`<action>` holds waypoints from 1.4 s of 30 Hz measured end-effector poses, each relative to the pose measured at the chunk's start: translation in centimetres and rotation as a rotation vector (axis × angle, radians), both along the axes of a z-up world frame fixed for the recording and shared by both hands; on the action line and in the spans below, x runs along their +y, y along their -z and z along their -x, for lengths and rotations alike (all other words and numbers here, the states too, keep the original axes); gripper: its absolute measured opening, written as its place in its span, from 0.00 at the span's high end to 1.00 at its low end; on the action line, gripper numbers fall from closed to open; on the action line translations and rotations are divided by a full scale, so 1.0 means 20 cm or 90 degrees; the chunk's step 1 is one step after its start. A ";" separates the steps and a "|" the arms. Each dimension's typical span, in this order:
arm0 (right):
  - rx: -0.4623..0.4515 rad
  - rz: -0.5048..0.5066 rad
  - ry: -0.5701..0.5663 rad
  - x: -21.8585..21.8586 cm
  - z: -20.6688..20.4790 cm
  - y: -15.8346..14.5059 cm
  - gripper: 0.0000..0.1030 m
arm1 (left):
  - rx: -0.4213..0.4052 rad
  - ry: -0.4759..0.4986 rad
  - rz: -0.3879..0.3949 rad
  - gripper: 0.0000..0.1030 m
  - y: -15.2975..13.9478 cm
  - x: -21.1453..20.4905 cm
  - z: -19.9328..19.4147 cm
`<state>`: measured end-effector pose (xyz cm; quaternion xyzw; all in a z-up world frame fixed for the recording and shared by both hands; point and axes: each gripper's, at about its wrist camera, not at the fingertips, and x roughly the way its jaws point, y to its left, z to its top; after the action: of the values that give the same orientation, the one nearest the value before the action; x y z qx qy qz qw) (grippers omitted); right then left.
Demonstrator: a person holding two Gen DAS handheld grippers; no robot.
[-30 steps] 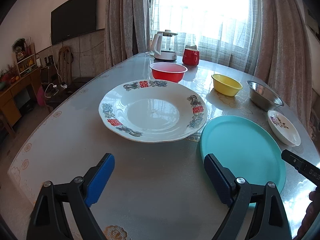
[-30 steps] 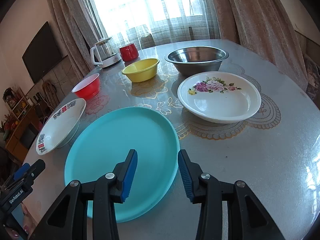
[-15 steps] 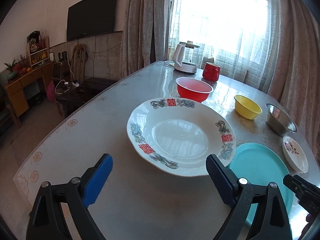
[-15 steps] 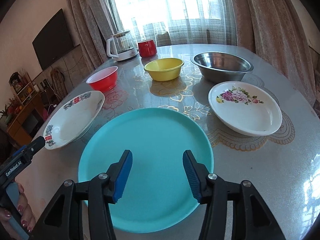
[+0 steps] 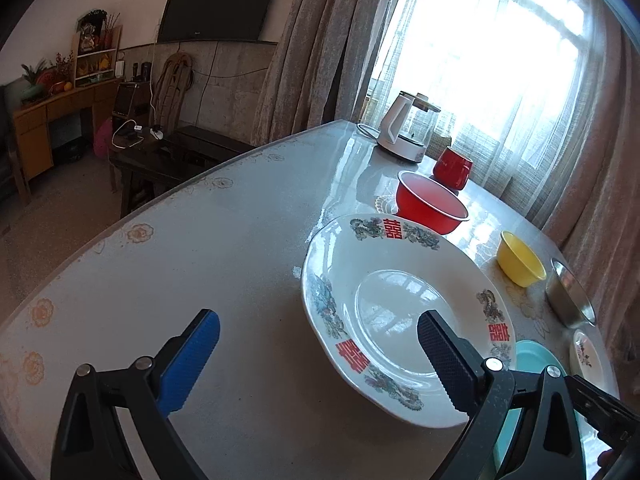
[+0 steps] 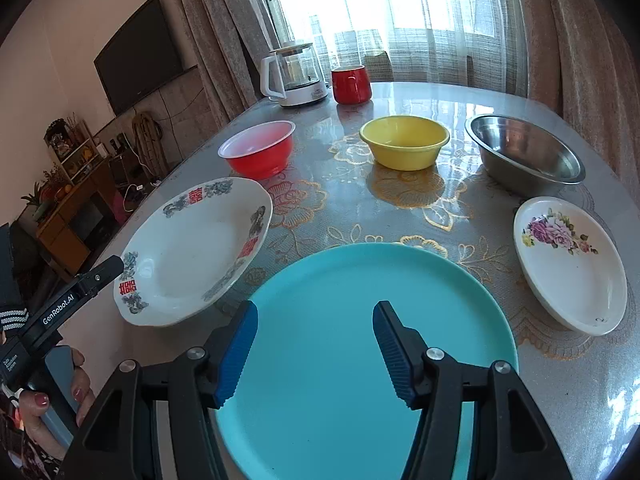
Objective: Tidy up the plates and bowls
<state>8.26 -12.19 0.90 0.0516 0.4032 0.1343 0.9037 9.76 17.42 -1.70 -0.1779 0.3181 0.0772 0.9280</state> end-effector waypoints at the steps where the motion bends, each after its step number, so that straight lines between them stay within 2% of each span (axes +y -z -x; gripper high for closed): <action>1: -0.001 0.003 -0.005 0.02 -0.02 0.00 0.41 | 0.000 0.000 -0.001 0.04 0.01 0.00 -0.01; 9: 0.023 -0.008 -0.016 0.13 -0.21 -0.01 0.41 | -0.026 0.020 0.019 0.05 0.00 0.02 -0.05; 13: 0.039 -0.018 -0.017 0.18 -0.32 -0.01 0.41 | -0.016 0.009 0.032 0.05 0.01 0.07 -0.09; 17: 0.053 -0.030 -0.019 0.22 -0.41 0.01 0.41 | 0.005 0.008 0.057 0.15 0.04 0.10 -0.12; 28: 0.102 -0.068 -0.023 0.27 -0.50 0.12 0.41 | 0.002 0.021 0.067 0.16 0.05 0.09 -0.12; 30: 0.105 -0.072 -0.026 0.28 -0.52 0.13 0.41 | 0.008 0.025 0.070 0.19 0.05 0.08 -0.12; 32: 0.109 -0.076 -0.026 0.28 -0.53 0.14 0.41 | 0.019 0.031 0.078 0.29 0.07 0.08 -0.14; 35: 0.120 -0.090 -0.025 0.29 -0.55 0.16 0.41 | 0.034 0.035 0.085 0.34 0.09 0.08 -0.15; 42: 0.124 -0.078 -0.041 0.34 -0.58 0.18 0.41 | 0.047 0.045 0.086 0.36 0.10 0.07 -0.17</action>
<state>19.90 -5.45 -2.73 0.1065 0.4814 0.1823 0.8507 13.08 18.75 -3.64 -0.2259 0.3629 0.0293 0.9035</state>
